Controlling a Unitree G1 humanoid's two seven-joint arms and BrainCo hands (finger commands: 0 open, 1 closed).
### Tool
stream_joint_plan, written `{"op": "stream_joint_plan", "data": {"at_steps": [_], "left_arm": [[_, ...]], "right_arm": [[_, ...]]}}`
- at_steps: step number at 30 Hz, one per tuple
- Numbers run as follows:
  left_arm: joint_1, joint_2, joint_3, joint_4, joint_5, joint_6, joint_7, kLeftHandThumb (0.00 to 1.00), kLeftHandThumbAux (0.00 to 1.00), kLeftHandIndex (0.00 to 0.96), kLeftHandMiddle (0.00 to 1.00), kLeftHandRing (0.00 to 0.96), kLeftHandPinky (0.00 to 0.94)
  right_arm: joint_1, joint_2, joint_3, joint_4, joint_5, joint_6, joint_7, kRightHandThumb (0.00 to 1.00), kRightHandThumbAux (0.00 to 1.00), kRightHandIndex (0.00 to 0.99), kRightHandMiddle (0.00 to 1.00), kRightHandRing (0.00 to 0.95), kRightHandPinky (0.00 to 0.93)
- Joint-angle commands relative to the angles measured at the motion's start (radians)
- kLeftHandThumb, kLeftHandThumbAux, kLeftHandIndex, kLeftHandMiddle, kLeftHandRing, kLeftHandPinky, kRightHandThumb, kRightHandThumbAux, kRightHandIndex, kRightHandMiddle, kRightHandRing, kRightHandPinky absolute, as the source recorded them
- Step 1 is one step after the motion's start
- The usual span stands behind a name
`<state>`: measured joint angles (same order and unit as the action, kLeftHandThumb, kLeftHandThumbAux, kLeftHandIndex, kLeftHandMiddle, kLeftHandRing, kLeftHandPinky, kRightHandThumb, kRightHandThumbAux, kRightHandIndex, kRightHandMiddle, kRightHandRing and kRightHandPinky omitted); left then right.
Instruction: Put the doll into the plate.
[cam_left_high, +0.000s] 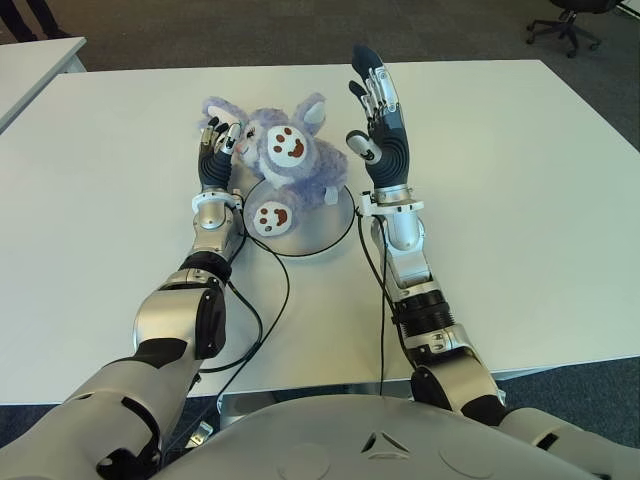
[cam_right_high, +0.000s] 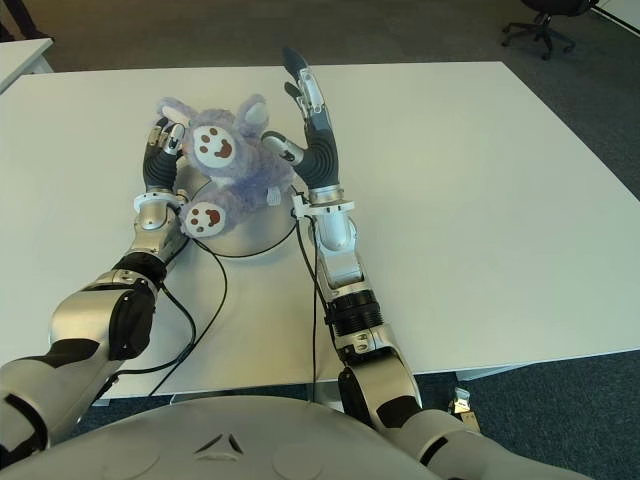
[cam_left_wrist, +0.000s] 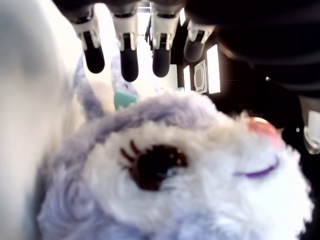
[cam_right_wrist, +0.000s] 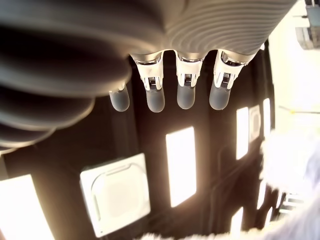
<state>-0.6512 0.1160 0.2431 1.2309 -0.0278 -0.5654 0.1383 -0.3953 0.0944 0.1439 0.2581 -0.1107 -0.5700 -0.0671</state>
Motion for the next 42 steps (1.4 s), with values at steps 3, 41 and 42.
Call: {"op": "stream_joint_plan", "data": {"at_steps": [3, 41, 42], "left_arm": [[0.110, -0.034, -0.006, 0.068, 0.008, 0.052, 0.013, 0.000, 0.396, 0.000, 0.131, 0.131, 0.101], [0.109, -0.038, 0.018, 0.062, -0.010, 0.047, 0.013, 0.000, 0.399, 0.000, 0.153, 0.167, 0.144], [0.110, -0.037, 0.014, 0.061, -0.007, 0.045, 0.015, 0.000, 0.401, 0.000, 0.152, 0.165, 0.143]], "right_arm": [[-0.026, 0.002, -0.028, 0.053, 0.038, 0.018, 0.024, 0.000, 0.372, 0.000, 0.000, 0.000, 0.000], [-0.191, -0.008, -0.141, 0.406, 0.046, -0.080, -0.041, 0.000, 0.407, 0.000, 0.000, 0.000, 0.000], [-0.197, -0.010, -0.145, 0.420, 0.051, -0.078, -0.037, 0.000, 0.405, 0.000, 0.000, 0.000, 0.000]]}}
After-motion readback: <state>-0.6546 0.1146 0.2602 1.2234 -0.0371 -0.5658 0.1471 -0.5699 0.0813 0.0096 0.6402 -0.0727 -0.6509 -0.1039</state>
